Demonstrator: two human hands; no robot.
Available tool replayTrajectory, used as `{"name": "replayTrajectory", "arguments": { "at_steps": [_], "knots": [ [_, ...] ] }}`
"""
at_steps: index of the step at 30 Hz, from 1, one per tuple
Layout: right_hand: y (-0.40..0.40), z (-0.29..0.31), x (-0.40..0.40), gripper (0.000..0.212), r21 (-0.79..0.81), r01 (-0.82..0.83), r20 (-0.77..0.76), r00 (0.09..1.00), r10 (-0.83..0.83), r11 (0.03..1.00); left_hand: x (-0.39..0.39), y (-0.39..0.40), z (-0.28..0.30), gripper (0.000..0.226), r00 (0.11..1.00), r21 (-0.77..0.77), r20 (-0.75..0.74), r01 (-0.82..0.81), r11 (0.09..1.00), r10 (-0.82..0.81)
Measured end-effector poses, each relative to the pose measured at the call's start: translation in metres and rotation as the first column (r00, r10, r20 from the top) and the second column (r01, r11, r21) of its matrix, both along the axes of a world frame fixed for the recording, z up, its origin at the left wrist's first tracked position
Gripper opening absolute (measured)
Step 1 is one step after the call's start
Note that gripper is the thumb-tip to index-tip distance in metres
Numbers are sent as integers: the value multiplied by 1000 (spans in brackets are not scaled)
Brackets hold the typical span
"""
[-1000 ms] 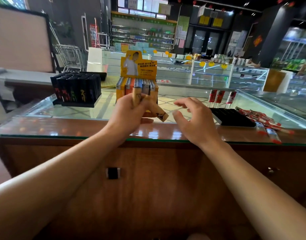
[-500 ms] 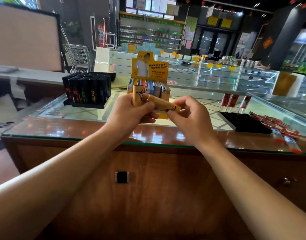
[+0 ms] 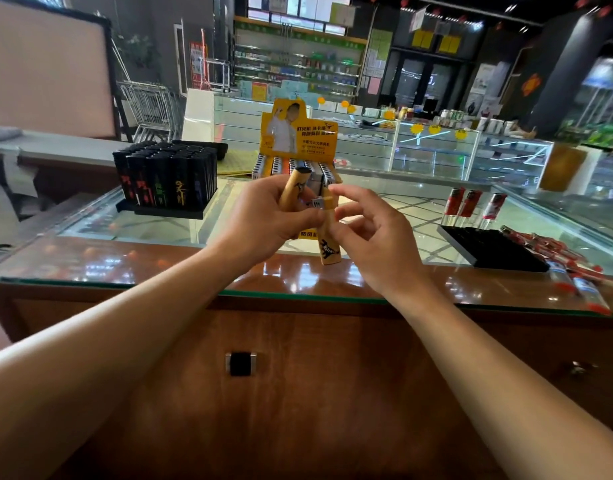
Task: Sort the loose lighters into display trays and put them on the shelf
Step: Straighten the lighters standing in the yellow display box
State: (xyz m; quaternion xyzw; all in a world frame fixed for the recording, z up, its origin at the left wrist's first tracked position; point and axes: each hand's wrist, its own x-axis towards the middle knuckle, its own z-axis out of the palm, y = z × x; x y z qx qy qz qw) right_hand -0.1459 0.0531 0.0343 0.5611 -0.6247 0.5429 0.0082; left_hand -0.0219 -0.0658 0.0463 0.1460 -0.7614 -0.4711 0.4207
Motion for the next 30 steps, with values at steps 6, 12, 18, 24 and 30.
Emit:
{"name": "replayTrajectory", "arguments": {
  "at_steps": [6, 12, 18, 24, 30],
  "knots": [
    [0, -1, -6, 35, -23, 33, 18, 999, -32, 999, -8, -6, -2, 14, 994, 80, 32, 98, 992, -101],
    [-5, 2, -25, 29, -36, 116, 71, 991, -114, 993, -4, -14, -1, 8, 995, 274, 76, 44, 961, -67],
    [-24, 15, -43, 29, -84, 199, 65, 979, -194, 976, -2, -24, 7, 3, 990, 410, 117, 27, 912, -82],
    [-45, 23, -50, 29, -76, 210, -125, 968, -218, 975, -4, -18, 2, 3, 970, 354, 215, 28, 935, -110],
    [-52, 16, -53, 28, -115, 220, -184, 954, -239, 969, -1, -19, 1, 7, 980, 284, 190, 5, 959, -61]
  ]
}}
